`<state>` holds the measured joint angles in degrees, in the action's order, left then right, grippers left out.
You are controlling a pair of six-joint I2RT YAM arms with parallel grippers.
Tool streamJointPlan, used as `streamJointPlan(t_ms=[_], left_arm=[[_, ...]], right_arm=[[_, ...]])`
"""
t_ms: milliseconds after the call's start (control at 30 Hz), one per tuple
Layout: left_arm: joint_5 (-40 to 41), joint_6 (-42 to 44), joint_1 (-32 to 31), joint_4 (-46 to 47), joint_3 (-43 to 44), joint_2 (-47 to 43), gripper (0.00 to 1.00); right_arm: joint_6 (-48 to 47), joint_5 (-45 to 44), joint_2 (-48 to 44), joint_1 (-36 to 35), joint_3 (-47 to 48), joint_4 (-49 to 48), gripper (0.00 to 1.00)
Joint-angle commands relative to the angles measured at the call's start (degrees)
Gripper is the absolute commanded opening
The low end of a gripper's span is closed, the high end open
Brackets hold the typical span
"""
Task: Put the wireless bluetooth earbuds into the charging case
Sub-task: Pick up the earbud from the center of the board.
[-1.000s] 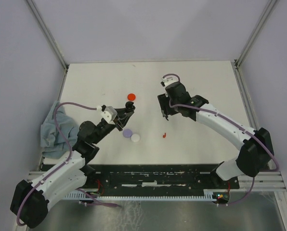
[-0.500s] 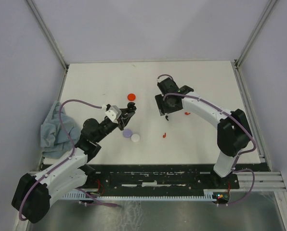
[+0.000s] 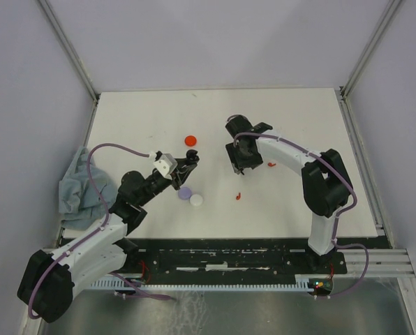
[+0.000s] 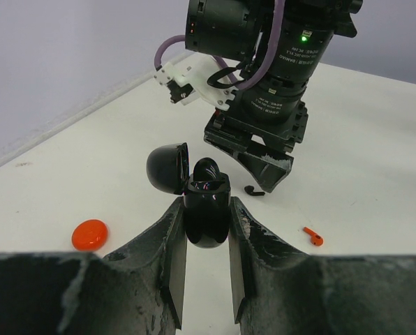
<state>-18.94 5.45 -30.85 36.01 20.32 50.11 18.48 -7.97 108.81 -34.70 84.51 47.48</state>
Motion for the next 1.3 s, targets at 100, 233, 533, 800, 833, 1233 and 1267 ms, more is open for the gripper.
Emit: streamJointPlan(t_ms=[100,233,533,800,833,1233,1267], left_arm=[[-2.4,1.2,0.3,1.3,3.2,-0.3,0.03],[-2.6,1.0,0.2,1.2,3.2,-0.6,0.03],[-2.8,1.4,0.2,0.1,3.4,-0.7,0.03],[-3.2,1.6,0.2,-0.6,3.9,-0.5,0.03],[-3.3,1.7,0.2,-0.6,3.9,-0.4,0.03],[-3.9,1.7,0.2,-0.9,4.1,-0.4,0.03],[-3.9,1.7,0.3,-0.9,4.0,-0.5,0.03]], right_arm=[[-1.7,-0.1,2.7,1.0,2.6,0.6,0.63],[-3.3,0.0,5.2,1.5,4.3,-0.4,0.58],[-6.0,1.2,11.9,2.8,10.8,0.4,0.43],[-6.3,4.1,14.5,2.8,12.1,1.5,0.4],[-6.3,4.4,14.9,2.9,12.3,2.0,0.4],[-6.9,4.6,16.8,2.8,11.6,2.5,0.3],[-6.9,4.5,16.8,2.9,11.4,2.4,0.29]])
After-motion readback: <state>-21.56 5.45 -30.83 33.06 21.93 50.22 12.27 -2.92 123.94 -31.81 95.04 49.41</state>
